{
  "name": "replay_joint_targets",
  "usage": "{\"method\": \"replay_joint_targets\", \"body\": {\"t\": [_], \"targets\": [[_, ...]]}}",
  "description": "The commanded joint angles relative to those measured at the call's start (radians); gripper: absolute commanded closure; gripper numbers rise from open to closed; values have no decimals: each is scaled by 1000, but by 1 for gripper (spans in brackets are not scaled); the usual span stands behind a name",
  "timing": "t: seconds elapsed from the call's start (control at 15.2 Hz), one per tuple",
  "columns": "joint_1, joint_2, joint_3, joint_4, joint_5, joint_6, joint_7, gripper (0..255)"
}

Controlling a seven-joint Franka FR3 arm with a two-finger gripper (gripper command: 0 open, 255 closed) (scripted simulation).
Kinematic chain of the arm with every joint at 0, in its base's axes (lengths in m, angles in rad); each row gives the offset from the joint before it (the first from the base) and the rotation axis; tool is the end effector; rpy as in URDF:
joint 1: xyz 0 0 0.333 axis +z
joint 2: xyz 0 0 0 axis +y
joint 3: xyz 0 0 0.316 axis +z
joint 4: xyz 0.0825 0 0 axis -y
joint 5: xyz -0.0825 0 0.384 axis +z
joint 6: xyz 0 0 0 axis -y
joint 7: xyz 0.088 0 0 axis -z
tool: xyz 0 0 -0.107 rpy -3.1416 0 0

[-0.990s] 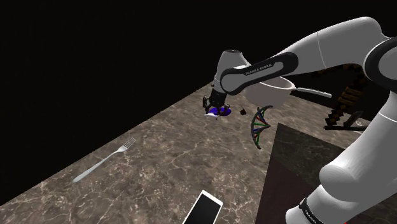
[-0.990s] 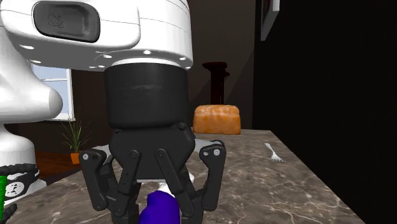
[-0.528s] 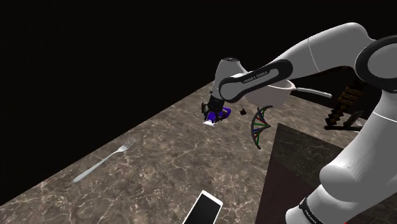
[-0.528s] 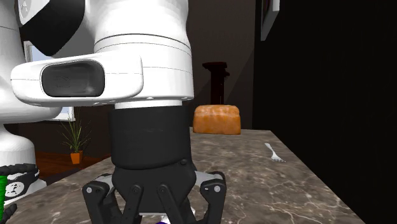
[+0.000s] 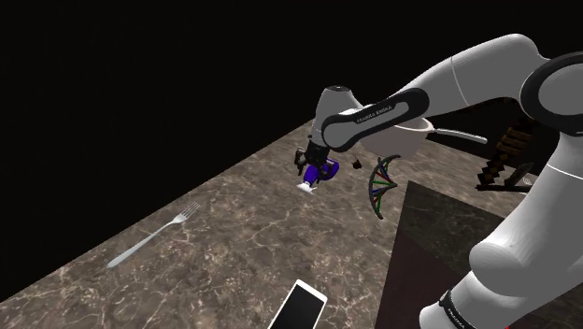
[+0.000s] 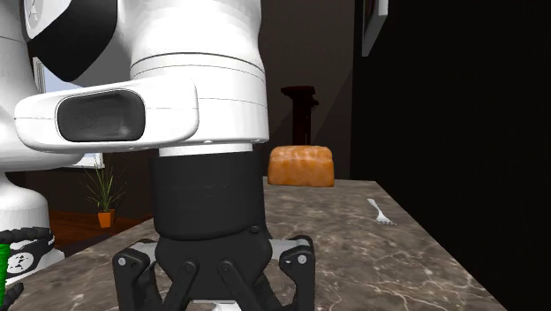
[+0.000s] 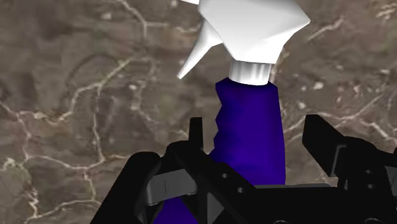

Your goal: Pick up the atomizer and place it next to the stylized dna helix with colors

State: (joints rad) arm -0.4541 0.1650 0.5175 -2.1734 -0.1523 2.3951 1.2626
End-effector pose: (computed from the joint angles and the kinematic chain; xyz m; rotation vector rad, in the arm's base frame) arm 0.5601 0.0310 0.3339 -2.6506 1.6261 -0.1261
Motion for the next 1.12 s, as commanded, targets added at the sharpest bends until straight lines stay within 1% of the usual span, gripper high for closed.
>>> {"method": "replay_joint_targets", "body": {"t": [0.0,0.26,0.53,1.06], "targets": [[0,0,0,0,0,0,0,0],[0,0,0,0,0,0,0,0],[-14,-94,16,32,75,-111,-51,0],[-14,-94,15,32,75,-111,-51,0]]}}
